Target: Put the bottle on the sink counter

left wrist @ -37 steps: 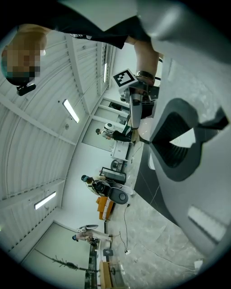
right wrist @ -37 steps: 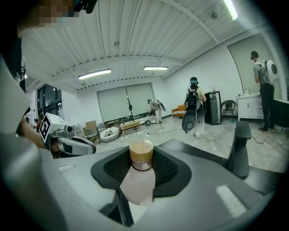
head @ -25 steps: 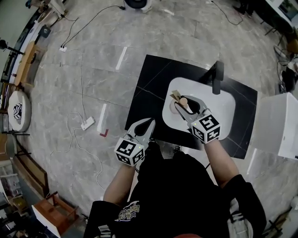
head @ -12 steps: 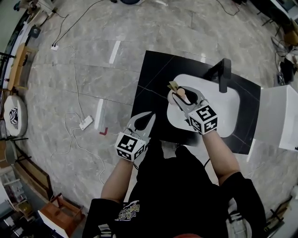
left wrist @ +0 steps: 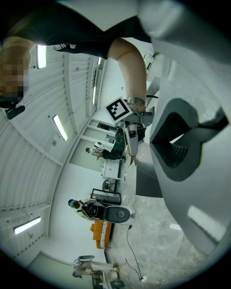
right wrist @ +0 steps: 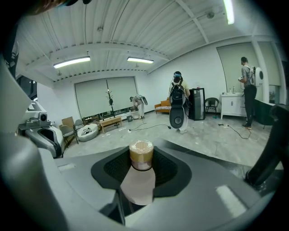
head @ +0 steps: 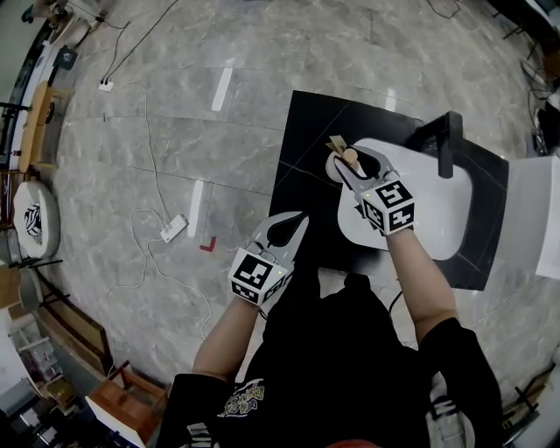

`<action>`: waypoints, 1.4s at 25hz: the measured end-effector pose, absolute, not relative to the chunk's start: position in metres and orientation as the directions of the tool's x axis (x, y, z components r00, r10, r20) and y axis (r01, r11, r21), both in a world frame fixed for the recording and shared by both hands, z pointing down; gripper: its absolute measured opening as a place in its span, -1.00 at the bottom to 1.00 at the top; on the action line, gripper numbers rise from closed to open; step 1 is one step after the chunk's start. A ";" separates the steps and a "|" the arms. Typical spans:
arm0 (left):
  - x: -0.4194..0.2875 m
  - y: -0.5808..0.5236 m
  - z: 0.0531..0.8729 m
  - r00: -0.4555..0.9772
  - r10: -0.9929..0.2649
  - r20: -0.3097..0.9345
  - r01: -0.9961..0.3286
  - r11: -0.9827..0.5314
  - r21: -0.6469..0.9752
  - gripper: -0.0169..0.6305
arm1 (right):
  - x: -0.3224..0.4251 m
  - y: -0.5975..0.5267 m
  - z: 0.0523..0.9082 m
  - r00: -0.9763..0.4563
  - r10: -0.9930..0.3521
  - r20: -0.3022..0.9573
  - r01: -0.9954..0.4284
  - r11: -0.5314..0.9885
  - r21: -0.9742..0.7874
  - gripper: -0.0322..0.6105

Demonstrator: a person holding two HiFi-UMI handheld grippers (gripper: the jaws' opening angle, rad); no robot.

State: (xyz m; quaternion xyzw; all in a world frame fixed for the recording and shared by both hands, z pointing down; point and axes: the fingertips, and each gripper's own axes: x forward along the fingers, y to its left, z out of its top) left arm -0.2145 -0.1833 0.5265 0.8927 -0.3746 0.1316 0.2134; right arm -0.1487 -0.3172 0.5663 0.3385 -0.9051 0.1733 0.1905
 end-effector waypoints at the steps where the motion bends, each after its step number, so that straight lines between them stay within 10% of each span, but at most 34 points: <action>1: -0.217 -0.185 0.527 0.688 -0.608 0.395 -0.721 -0.632 0.283 -0.94 | -0.151 -0.321 0.569 -0.693 -0.551 0.465 -0.684 0.705 -0.185 -0.38; 35: -0.277 -0.226 0.552 0.722 -0.562 0.403 -0.688 -0.644 0.334 -0.94 | -0.192 -0.417 0.613 -0.585 -0.644 0.492 -0.769 0.634 -0.084 -0.38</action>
